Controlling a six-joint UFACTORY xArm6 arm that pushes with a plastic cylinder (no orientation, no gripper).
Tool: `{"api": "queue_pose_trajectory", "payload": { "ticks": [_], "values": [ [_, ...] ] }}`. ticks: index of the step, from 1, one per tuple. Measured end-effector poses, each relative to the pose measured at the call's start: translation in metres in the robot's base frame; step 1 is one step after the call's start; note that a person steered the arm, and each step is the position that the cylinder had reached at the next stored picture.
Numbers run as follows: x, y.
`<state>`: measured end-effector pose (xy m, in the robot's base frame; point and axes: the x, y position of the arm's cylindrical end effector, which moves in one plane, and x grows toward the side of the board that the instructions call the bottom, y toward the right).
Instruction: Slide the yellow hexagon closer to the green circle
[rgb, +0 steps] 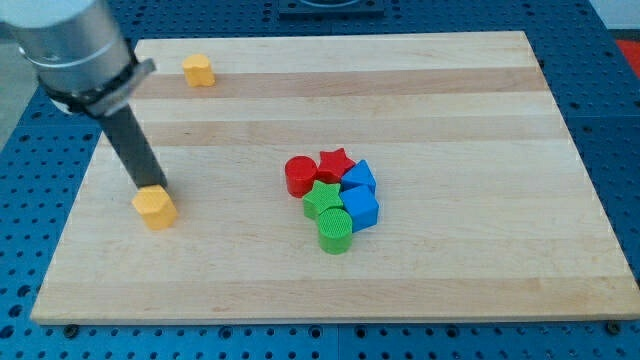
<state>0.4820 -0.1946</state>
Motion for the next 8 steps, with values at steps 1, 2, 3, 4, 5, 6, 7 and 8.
{"api": "queue_pose_trajectory", "payload": {
  "ticks": [1,2,3,4,5,6,7,8],
  "values": [
    [0.026,0.035],
    [0.034,0.038],
    [0.020,0.001],
    [0.020,-0.044],
    [0.037,-0.056],
    [0.040,-0.015],
    [0.040,0.045],
    [0.040,0.068]
  ]
}}
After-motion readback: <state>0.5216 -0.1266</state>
